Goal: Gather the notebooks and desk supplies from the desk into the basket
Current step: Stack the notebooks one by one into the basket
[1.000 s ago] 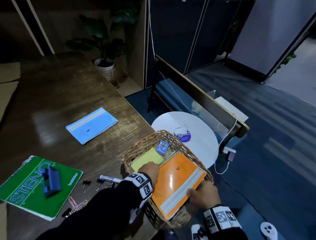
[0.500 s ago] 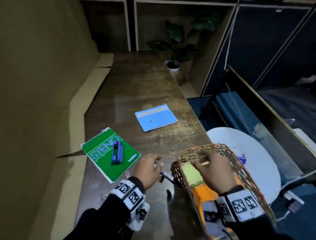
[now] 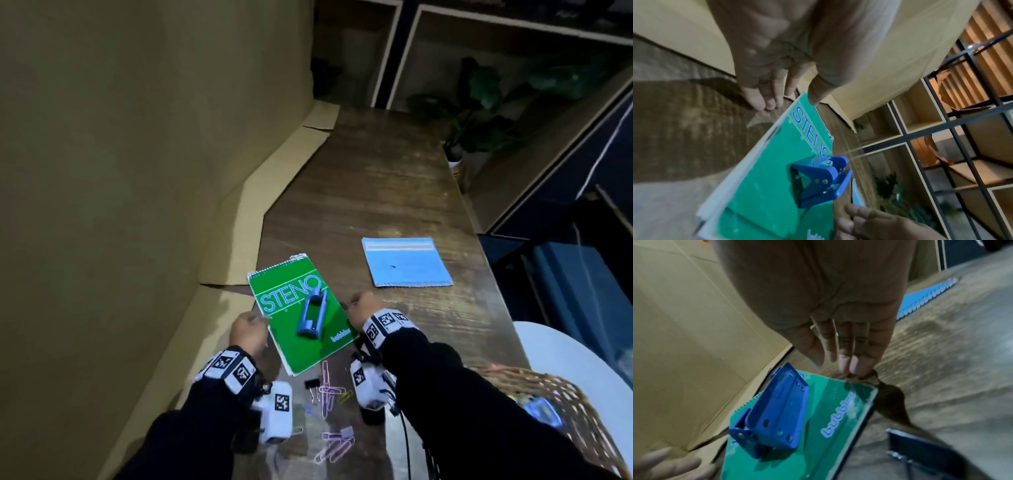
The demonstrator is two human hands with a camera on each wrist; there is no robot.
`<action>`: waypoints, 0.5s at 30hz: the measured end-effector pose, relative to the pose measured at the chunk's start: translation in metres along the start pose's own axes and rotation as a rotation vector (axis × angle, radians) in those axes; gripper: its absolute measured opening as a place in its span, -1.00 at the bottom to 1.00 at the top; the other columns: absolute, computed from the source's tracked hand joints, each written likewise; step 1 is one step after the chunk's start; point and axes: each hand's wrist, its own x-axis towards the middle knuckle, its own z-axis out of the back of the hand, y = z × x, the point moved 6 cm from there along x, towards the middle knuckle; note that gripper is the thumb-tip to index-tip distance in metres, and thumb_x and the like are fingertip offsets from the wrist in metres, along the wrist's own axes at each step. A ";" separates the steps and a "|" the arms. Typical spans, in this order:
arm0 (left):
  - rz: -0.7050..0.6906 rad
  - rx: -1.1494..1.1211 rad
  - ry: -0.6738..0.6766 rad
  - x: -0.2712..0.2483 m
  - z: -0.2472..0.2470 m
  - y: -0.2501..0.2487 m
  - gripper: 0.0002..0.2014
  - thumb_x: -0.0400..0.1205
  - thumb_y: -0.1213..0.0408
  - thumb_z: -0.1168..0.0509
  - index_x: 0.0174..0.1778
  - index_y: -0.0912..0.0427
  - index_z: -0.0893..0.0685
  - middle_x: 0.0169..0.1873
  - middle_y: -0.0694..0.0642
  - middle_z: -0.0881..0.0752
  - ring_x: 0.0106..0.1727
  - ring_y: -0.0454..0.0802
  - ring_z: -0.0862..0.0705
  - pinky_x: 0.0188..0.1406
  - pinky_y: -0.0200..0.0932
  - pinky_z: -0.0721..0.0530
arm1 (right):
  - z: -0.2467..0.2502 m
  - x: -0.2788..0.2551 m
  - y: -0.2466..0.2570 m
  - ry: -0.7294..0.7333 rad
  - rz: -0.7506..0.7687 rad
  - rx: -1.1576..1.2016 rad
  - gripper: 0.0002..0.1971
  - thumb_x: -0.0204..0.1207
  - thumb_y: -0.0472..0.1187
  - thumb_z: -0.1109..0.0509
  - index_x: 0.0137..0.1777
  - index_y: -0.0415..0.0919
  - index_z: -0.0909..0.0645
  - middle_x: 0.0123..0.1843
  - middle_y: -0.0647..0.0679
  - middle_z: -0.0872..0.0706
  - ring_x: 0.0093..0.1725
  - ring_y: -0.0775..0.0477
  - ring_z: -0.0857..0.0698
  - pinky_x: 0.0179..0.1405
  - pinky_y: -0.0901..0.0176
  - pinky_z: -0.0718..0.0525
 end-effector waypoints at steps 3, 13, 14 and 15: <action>0.146 -0.242 0.010 0.018 -0.011 -0.003 -0.77 0.60 0.32 -0.30 0.07 0.40 -0.67 -0.08 0.39 -0.63 -0.12 0.27 -0.60 -0.01 -0.09 -0.51 | -0.010 0.020 0.003 0.010 -0.038 0.030 -0.73 0.59 -0.29 -0.27 0.21 -0.37 -0.66 0.18 -0.28 -0.74 0.11 -0.22 -0.71 -0.09 0.23 -0.54; 0.024 -0.023 0.002 0.035 -0.027 -0.020 -0.79 0.60 0.46 -0.26 0.14 0.30 -0.59 0.20 0.27 -0.68 0.05 0.13 -0.63 0.06 -0.15 -0.54 | -0.018 0.060 -0.007 0.038 -0.083 0.104 -0.73 0.59 -0.18 -0.28 0.13 -0.32 -0.69 0.12 -0.19 -0.75 -0.04 -0.12 -0.64 0.05 0.11 -0.62; -0.036 -0.004 0.004 0.035 -0.027 -0.024 -0.82 0.60 0.48 -0.24 0.09 0.22 -0.57 0.19 0.25 -0.69 0.04 0.11 -0.61 0.03 -0.17 -0.51 | -0.021 0.061 -0.007 0.064 -0.068 0.123 -0.80 0.59 -0.23 -0.27 -0.02 -0.27 -0.71 -0.02 -0.15 -0.75 -0.12 -0.09 -0.61 -0.06 0.13 -0.60; -0.093 0.001 0.005 0.034 -0.028 -0.027 -0.81 0.61 0.50 -0.23 0.05 0.15 -0.53 0.17 0.22 -0.69 0.08 0.10 -0.63 0.06 -0.16 -0.51 | -0.025 0.063 -0.009 0.094 -0.054 0.148 -0.79 0.59 -0.31 -0.25 -0.21 -0.20 -0.69 -0.19 -0.09 -0.72 -0.22 -0.06 -0.60 -0.16 0.13 -0.58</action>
